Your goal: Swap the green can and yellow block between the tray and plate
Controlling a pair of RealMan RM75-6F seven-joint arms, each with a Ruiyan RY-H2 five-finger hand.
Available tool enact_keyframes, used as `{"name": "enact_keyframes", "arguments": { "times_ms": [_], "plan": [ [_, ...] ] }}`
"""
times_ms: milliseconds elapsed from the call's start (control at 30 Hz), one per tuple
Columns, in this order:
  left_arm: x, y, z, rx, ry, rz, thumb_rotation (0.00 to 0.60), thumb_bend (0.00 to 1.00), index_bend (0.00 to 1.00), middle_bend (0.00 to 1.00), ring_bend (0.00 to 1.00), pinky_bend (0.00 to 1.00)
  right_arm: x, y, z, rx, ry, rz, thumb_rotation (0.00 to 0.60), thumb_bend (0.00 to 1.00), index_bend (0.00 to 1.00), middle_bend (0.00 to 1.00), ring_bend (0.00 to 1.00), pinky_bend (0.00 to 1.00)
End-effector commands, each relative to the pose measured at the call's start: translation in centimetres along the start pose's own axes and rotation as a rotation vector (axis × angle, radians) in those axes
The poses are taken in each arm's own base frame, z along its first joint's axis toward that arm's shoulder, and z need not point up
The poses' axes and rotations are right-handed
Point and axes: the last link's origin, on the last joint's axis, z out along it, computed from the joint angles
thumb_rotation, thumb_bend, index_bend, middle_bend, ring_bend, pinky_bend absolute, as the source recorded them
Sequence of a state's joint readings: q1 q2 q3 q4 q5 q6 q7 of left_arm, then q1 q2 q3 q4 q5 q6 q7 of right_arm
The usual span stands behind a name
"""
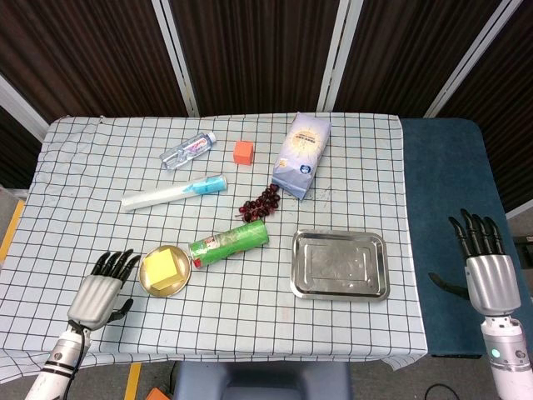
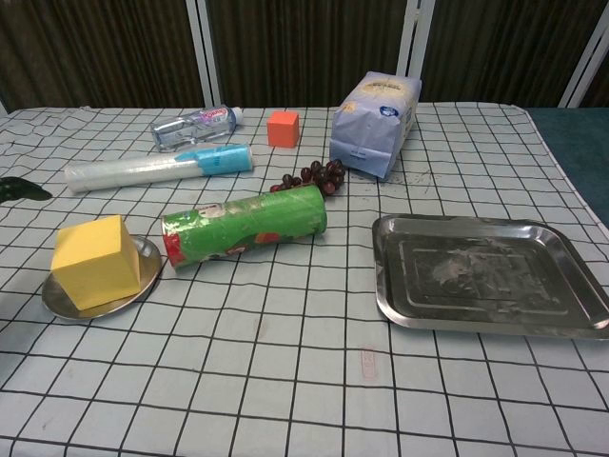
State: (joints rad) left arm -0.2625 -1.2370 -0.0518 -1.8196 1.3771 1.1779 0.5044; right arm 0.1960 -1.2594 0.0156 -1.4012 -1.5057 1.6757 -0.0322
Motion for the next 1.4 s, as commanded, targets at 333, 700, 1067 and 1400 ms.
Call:
{"name": "enact_keyframes", "arguments": {
  "times_ms": [333, 700, 1067, 1400],
  "plan": [
    [-0.4, 3.3, 4.4, -0.048, -0.079, -0.01, 0.6, 0.36, 0.0, 0.0, 0.0, 0.07, 0.8, 0.1, -0.9, 0.044, 0.042, 0.054, 0.6, 0.0, 0.0, 0.0, 0.0, 0.0],
    [-1.2, 3.8, 6.3, -0.029, -0.108, -0.007, 0.6, 0.36, 0.0, 0.0, 0.0, 0.07, 0.5, 0.0, -0.9, 0.049, 0.029, 0.044, 0.6, 0.0, 0.0, 0.0, 0.0, 0.0],
    [-1.9, 3.5, 7.4, -0.006, -0.094, 0.009, 0.6, 0.36, 0.0, 0.0, 0.0, 0.07, 0.3, -0.1, -1.0, 0.056, 0.017, 0.041, 0.6, 0.0, 0.0, 0.0, 0.0, 0.0],
    [-2.6, 3.0, 7.7, 0.0, -0.038, 0.019, 0.6, 0.36, 0.0, 0.2, 0.21, 0.32, 0.2, -0.1, -0.9, 0.057, 0.019, 0.035, 0.6, 0.0, 0.0, 0.0, 0.0, 0.0]
  ]
}}
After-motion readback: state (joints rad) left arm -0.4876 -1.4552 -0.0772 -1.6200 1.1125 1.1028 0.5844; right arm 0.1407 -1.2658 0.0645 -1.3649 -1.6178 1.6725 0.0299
